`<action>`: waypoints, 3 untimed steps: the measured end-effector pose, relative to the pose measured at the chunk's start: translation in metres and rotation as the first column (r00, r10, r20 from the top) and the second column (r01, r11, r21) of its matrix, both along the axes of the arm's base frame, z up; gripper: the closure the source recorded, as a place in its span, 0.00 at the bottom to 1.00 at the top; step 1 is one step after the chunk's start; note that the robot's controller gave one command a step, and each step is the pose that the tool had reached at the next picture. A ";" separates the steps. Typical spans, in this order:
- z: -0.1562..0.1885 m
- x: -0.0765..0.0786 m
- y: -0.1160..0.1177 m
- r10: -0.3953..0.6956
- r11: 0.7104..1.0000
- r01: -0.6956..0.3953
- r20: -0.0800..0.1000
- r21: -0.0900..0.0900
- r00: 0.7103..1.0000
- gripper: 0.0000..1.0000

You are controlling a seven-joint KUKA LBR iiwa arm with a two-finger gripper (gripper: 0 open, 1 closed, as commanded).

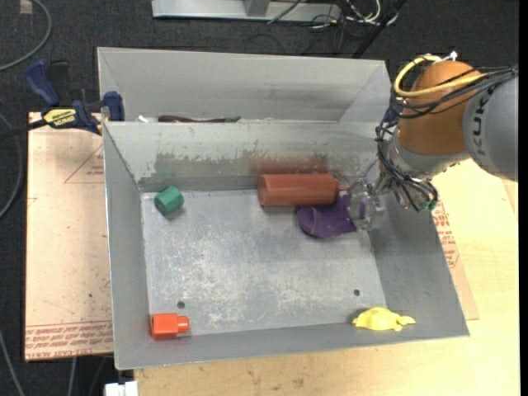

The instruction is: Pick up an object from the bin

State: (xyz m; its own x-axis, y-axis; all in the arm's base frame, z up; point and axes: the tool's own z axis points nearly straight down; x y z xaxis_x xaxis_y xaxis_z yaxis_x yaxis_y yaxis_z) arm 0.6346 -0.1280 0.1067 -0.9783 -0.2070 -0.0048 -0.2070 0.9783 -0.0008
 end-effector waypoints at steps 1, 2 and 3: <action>0.000 0.000 0.000 0.001 1.000 -0.001 0.000 0.000 1.000 0.00; 0.000 0.000 0.001 0.002 1.000 -0.002 0.000 0.000 1.000 1.00; 0.000 0.000 0.001 0.002 1.000 -0.002 0.000 0.000 1.000 0.00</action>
Offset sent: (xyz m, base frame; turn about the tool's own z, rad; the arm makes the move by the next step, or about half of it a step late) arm 0.0000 0.0000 0.0000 0.0000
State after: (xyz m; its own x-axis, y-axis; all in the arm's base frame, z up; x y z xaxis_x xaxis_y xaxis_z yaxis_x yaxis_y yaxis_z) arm 0.6347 -0.1273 0.1067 -0.9778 -0.2094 -0.0049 -0.2094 0.9778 -0.0011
